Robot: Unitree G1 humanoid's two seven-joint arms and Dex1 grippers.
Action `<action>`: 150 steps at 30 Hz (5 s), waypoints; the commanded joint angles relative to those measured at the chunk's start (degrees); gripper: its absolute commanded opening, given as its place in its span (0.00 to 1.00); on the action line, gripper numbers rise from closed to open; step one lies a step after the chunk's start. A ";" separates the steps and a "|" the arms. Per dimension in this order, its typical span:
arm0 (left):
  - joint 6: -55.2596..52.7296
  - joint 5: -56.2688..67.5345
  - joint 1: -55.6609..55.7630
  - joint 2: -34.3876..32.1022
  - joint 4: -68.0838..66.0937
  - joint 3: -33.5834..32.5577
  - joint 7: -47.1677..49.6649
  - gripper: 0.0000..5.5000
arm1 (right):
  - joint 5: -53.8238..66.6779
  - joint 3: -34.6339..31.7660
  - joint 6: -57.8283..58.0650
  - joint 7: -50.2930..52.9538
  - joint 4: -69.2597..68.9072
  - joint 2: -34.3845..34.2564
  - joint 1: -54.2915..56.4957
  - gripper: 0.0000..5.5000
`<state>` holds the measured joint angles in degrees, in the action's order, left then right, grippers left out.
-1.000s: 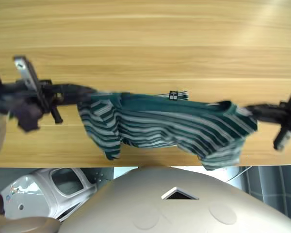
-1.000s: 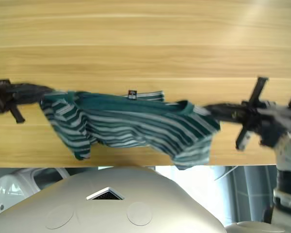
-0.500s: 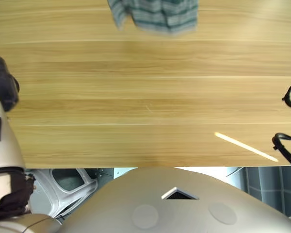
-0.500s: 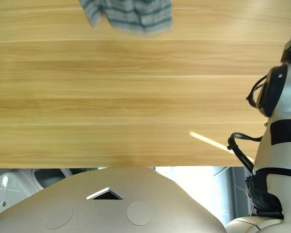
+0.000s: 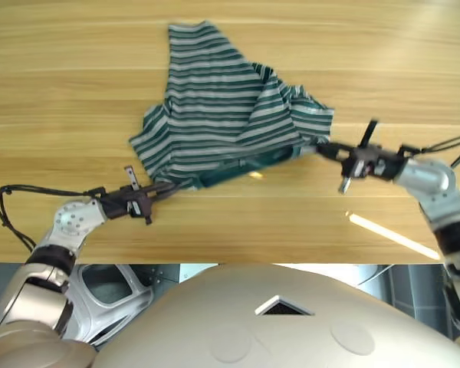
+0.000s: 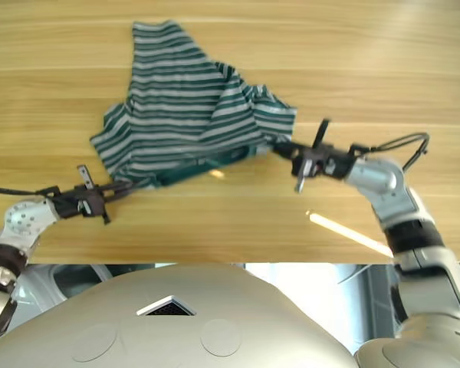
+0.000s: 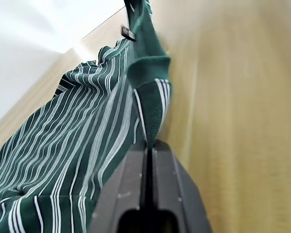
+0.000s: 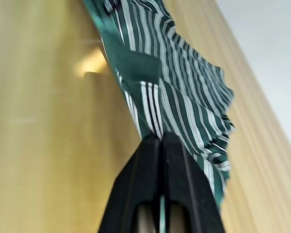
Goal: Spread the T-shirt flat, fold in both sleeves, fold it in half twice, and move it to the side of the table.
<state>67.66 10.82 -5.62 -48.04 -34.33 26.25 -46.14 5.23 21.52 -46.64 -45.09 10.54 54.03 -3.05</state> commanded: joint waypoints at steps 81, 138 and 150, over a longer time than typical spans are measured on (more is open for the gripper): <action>-14.19 18.98 -12.63 -16.81 33.09 -19.27 -8.84 0.53 | 26.91 -20.81 12.25 -25.85 -10.92 11.06 -10.23 0.47; -20.27 -20.63 -8.26 -9.22 22.97 -5.57 -5.34 0.00 | -21.75 -4.92 13.82 -0.78 61.28 -41.93 48.71 0.00; -19.19 -22.35 -6.95 -8.06 20.07 -4.94 -4.57 0.00 | -28.02 -2.27 24.90 18.35 66.32 -41.93 47.86 0.00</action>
<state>49.89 -7.68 -12.42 -56.63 -11.89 20.17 -50.59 -21.55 19.61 -25.92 -29.63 74.82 11.56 44.46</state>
